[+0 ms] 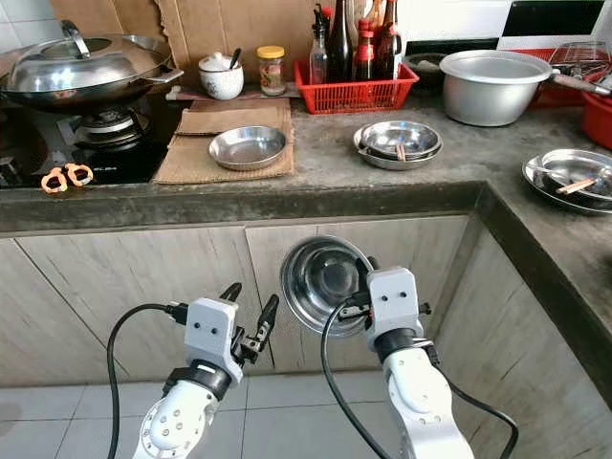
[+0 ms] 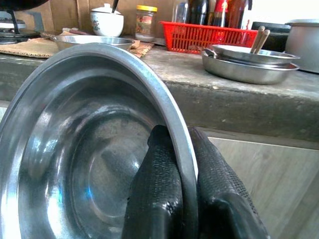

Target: Kitchen organization

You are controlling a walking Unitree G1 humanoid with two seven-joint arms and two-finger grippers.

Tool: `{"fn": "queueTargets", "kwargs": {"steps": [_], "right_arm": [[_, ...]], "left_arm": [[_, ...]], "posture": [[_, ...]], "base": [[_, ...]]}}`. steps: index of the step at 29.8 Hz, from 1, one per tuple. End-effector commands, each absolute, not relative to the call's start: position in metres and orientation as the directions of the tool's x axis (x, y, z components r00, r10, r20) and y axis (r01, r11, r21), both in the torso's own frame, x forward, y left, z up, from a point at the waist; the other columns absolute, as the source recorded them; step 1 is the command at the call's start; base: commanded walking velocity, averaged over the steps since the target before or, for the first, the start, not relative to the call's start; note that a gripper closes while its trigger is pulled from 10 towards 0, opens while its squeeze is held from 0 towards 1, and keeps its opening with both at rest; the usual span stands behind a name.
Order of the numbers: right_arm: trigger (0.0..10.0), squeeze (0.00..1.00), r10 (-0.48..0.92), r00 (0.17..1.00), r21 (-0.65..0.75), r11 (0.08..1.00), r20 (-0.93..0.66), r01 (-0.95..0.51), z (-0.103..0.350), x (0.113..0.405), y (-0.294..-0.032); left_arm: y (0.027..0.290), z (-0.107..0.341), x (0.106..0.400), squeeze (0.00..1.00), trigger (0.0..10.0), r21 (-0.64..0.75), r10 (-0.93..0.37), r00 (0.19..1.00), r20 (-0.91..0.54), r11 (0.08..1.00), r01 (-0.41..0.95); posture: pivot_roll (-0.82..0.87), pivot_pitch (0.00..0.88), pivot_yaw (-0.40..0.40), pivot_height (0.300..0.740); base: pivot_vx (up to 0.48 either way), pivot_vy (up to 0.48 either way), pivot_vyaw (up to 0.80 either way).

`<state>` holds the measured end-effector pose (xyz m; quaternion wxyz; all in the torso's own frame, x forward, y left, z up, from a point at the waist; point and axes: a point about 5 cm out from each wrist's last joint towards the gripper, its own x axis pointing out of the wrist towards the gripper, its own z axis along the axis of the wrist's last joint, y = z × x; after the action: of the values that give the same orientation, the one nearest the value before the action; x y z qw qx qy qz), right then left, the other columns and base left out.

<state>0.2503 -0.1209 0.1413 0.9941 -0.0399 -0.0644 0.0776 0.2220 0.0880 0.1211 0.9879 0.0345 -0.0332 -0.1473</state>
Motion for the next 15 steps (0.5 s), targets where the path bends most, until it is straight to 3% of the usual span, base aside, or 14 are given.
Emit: {"fn": "queueTargets", "kwargs": {"steps": [1,3,15], "right_arm": [[10.0,0.0,0.161,0.977,-0.082,0.985,0.143,-0.15,0.147,0.2486,-0.1182],[10.0,0.0,0.159,0.977,-0.081,0.986,0.141,-0.149,0.1466,0.2486,-0.1176],[10.0,0.0,0.145,0.98,-0.079,0.988,0.136,-0.135,0.145,0.2488,-0.1171]], "left_arm": [[0.0879,0.1217,0.221,0.0,10.0,0.08,-0.303,0.951,0.055,0.951,0.298],[0.0881,0.1212,0.2207,0.0,10.0,0.079,-0.304,0.951,0.054,0.951,0.3],[0.0883,0.1198,0.2202,0.0,10.0,0.078,-0.314,0.948,0.049,0.948,0.31]], "posture": [[0.04,0.035,-0.004,0.74],[0.04,0.034,-0.003,0.74],[0.03,0.025,0.006,0.74]], "base": [[-0.24,0.259,0.0],[-0.244,0.281,0.0],[-0.247,0.321,-0.8]]}}
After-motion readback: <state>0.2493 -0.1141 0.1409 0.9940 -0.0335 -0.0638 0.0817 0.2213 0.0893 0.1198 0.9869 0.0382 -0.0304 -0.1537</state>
